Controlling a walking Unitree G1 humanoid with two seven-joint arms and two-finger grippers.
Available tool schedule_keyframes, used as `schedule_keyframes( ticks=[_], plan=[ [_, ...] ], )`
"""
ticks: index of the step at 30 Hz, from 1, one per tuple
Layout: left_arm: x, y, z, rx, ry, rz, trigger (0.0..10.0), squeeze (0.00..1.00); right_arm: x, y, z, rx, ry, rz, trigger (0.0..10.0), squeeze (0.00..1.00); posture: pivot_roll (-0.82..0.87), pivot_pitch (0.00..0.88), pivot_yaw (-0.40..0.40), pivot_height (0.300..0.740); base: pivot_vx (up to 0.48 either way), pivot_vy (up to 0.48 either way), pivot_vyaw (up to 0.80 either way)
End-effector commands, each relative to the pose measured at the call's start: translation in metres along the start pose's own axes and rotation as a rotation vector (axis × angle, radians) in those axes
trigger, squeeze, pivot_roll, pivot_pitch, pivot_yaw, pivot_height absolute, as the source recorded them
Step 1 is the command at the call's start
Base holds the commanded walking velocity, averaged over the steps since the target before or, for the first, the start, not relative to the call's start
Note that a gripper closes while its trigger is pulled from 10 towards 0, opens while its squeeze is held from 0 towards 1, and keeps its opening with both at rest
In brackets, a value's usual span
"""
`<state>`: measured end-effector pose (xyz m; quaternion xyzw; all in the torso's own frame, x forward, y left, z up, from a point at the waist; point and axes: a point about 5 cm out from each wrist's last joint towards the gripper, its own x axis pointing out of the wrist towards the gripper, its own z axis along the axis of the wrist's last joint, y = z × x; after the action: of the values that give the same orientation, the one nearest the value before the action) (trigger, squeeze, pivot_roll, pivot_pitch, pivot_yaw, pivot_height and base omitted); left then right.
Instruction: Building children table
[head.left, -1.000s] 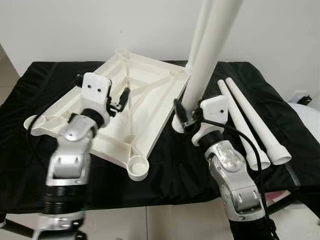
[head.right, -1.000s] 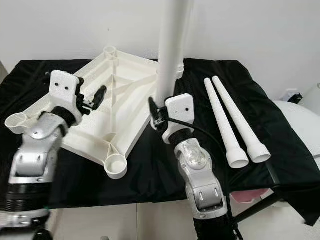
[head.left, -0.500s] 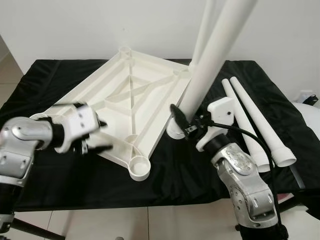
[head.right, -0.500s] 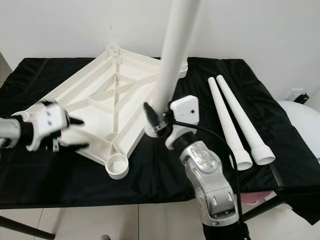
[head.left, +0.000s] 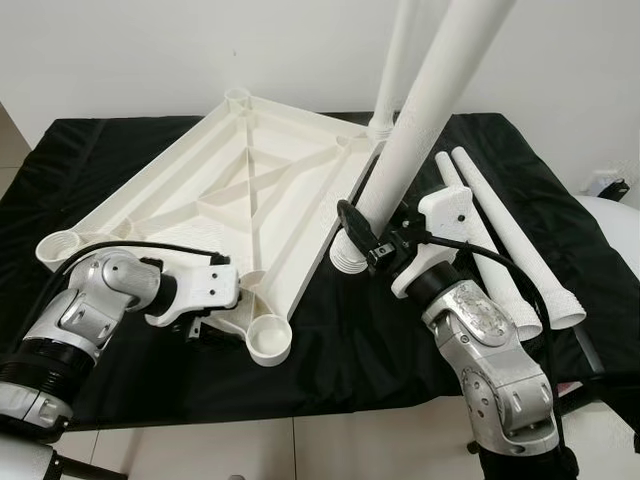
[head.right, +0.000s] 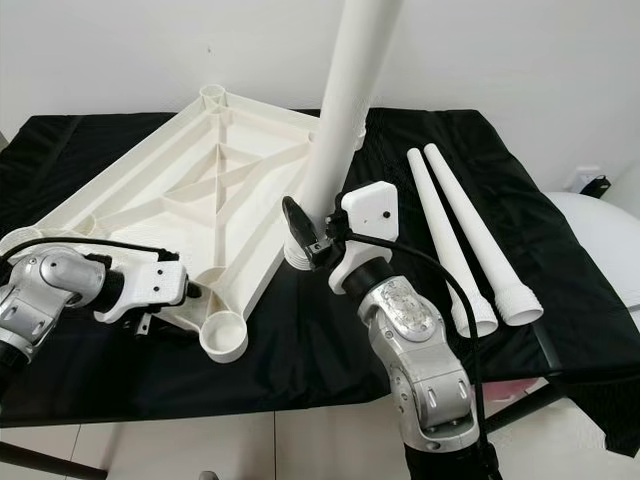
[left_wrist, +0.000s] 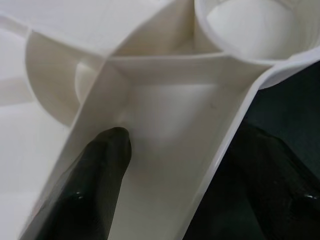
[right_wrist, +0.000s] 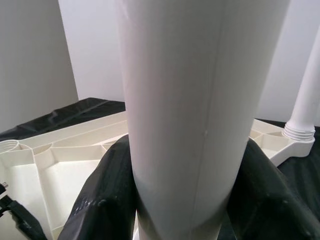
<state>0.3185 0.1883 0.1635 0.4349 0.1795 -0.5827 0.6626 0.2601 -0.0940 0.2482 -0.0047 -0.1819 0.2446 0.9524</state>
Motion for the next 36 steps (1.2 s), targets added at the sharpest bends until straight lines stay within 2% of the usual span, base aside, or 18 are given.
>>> schedule_keyframes(
  ticks=[1,2,3,4,8,10,11,14,18,21,26,28,31,35,36],
  plan=[
    [-0.001,0.000,-0.003,0.014,0.028,-0.022,9.6,0.00,-0.002,0.001,0.005,-0.005,-0.018,0.000,10.0,0.00,-0.02,0.150,0.007,0.740,0.000,0.000,0.00],
    [-0.001,0.000,-0.004,0.003,0.028,-0.020,3.0,0.00,-0.002,0.001,0.005,-0.005,-0.017,-0.001,10.0,0.00,-0.02,0.147,0.009,0.740,0.000,0.000,0.00],
    [-0.001,0.000,-0.006,-0.004,0.029,-0.018,0.9,0.00,-0.002,0.000,0.005,-0.006,-0.017,-0.002,10.0,0.00,-0.02,0.144,0.007,0.740,0.000,0.000,0.00],
    [-0.001,0.001,-0.007,-0.017,0.016,-0.012,0.0,0.00,-0.001,0.000,0.005,-0.006,-0.016,-0.002,10.0,0.00,-0.02,0.143,0.004,0.740,0.000,0.000,0.00],
    [-0.001,0.002,-0.008,-0.027,0.006,-0.008,0.0,0.00,-0.001,0.000,0.005,-0.005,-0.016,-0.002,10.0,0.00,-0.02,0.143,0.004,0.740,0.000,0.000,0.00],
    [0.000,0.005,-0.002,-0.056,-0.065,0.007,0.0,0.00,-0.001,0.001,0.005,-0.006,-0.014,0.003,10.0,0.00,-0.02,0.137,-0.003,0.740,0.000,0.000,0.00],
    [0.000,0.005,-0.002,-0.056,-0.065,0.007,0.0,0.00,-0.001,0.001,0.005,-0.006,-0.014,0.003,10.0,0.00,-0.02,0.137,-0.003,0.740,0.000,0.000,0.00],
    [0.000,0.011,0.010,-0.085,-0.178,0.022,0.0,0.00,0.001,0.001,0.005,-0.006,-0.011,0.009,10.0,0.00,-0.02,0.134,-0.006,0.740,0.000,0.000,0.00],
    [0.002,0.013,0.016,-0.083,-0.219,0.026,0.0,0.00,0.001,0.001,0.005,-0.005,-0.010,0.011,10.0,0.00,-0.02,0.132,-0.007,0.740,0.000,0.000,0.00],
    [0.011,0.022,0.036,-0.092,-0.319,0.058,0.0,0.00,0.002,0.003,0.005,-0.001,-0.012,0.015,10.0,0.00,-0.02,0.131,-0.005,0.740,0.000,0.000,0.00],
    [0.015,0.028,0.045,-0.110,-0.355,0.084,0.0,0.00,0.003,0.003,0.004,0.000,-0.012,0.013,10.0,0.00,-0.02,0.131,0.002,0.740,0.000,0.000,0.00],
    [0.018,0.032,0.051,-0.133,-0.373,0.113,0.0,0.00,0.002,0.003,0.004,0.000,-0.011,0.009,10.0,0.00,-0.03,0.133,0.004,0.740,0.000,0.000,0.00],
    [0.031,0.044,0.073,-0.256,-0.459,0.204,0.0,0.00,0.000,0.003,0.001,-0.001,0.000,-0.010,10.0,0.00,-0.03,0.138,0.017,0.740,0.000,0.000,0.00],
    [0.038,0.046,0.082,-0.308,-0.488,0.226,0.0,0.00,-0.001,0.003,0.000,-0.005,0.006,-0.021,10.0,0.00,-0.03,0.138,0.020,0.740,0.000,0.000,0.00],
    [0.046,0.045,0.088,-0.313,-0.479,0.244,10.0,0.00,-0.002,0.001,-0.001,-0.013,0.009,-0.030,10.0,0.00,-0.03,0.139,0.022,0.740,0.000,0.000,0.00]
  ],
)
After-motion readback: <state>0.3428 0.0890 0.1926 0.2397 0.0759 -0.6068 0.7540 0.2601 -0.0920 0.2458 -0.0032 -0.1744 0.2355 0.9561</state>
